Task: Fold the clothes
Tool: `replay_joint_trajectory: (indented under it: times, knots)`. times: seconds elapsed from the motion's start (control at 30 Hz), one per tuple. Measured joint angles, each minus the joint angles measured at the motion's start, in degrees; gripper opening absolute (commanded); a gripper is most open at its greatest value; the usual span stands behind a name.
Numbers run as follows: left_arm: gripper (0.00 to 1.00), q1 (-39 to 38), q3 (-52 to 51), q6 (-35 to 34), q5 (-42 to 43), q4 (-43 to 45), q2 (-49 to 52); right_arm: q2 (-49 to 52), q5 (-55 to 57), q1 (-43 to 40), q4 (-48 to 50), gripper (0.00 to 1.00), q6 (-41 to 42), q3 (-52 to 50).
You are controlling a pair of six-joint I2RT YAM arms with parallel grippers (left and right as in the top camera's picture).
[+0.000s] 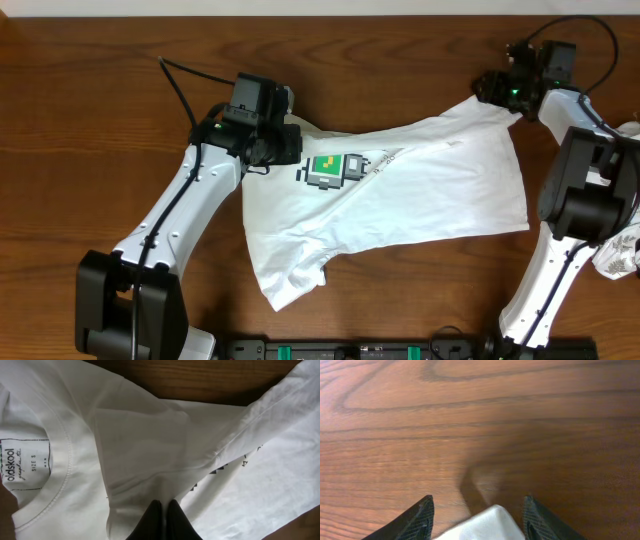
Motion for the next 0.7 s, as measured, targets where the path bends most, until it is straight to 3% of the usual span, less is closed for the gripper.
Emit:
replay_joint_trajectory:
  times: [0.4, 0.6, 0.7]
  knots:
    - [0.08, 0.0, 0.0, 0.0, -0.1, 0.3, 0.0, 0.2, -1.6, 1.3, -5.7, 0.22, 0.2, 1.1]
    - [0.08, 0.0, 0.0, 0.0, -0.2, 0.3, 0.0, 0.2, -1.2, 0.0, -6.5, 0.01, 0.6, 1.1]
    - [0.08, 0.0, 0.0, 0.0, -0.2, 0.3, 0.0, -0.3, -0.1, -0.8, -7.0, 0.01, 0.7, 1.0]
